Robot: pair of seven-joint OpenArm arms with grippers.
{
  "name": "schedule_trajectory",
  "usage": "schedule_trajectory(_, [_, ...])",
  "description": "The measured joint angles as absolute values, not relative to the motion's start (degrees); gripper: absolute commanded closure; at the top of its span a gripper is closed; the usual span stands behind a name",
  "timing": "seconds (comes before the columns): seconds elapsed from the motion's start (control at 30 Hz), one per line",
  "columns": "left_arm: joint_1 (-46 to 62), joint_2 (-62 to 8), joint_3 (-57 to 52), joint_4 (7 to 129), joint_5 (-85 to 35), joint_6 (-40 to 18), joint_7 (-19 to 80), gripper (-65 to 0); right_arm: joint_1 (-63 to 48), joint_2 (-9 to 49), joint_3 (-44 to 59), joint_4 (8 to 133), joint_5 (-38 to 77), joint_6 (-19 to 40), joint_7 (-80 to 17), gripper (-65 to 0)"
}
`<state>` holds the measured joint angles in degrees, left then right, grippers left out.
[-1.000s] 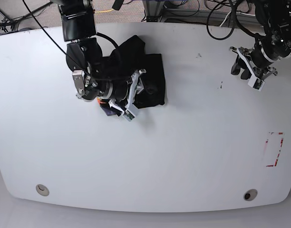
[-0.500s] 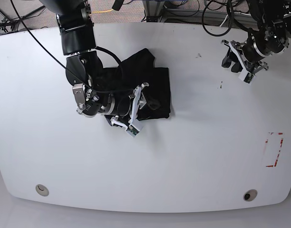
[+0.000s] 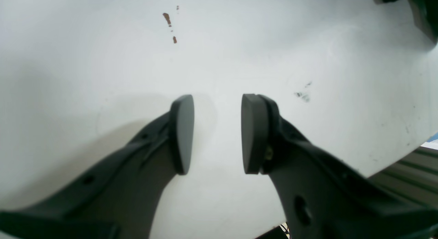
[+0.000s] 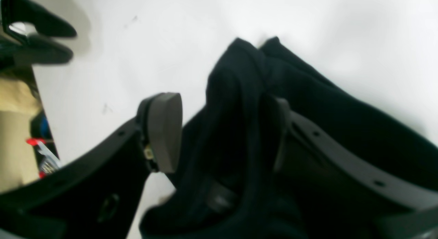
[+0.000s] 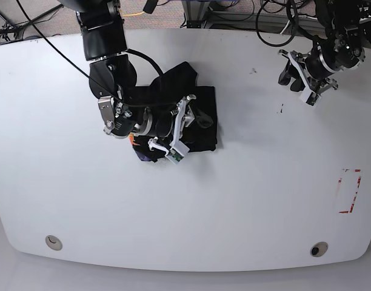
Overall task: Fold the T-shirt properly
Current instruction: 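Press the folded bundle flat with the right gripper, lifting the left gripper away, then grasp opposite sides of the black bundle with both grippers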
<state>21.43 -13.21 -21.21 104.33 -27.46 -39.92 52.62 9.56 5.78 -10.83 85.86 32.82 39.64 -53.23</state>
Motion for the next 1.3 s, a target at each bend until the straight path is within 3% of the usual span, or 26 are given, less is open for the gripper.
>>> schedule_trajectory(0.23, [21.8, -13.2, -21.2, 104.3, -27.5, -39.9, 52.6, -21.7, 10.4, 5.5, -10.8, 83.7, 28.0, 39.7, -51.4, -33.5])
schedule_trajectory(0.43, [22.2, -11.7, -21.3, 104.3, -27.5, -39.9, 52.7, -21.7, 10.6, 3.0, -10.6, 83.6, 20.5, 39.5, -47.5, -18.1])
schedule_trajectory(0.6, [22.2, -11.7, -21.3, 104.3, -27.4, -39.9, 52.6, -21.7, 10.5, 0.7, -10.8, 83.6, 14.9, 39.7, -45.6, -11.7])
schedule_trajectory(0.73, [22.2, -11.6, -21.3, 104.3, -27.4, -39.9, 52.6, -21.7, 10.5, -0.1, -10.5, 83.6, 13.1, 39.7, -45.6, 0.0])
schedule_trajectory(0.9, [22.2, -11.7, -21.3, 104.2, -27.4, -39.9, 52.6, -21.7, 10.3, -0.1, -10.5, 84.4, 13.0, 39.7, -45.9, 0.0])
schedule_trajectory(1.3, [22.2, -11.6, -21.3, 104.1, -27.4, -39.9, 52.6, -21.7, 8.1, 0.0, -10.3, 102.0, 13.1, 39.7, -54.0, 0.0])
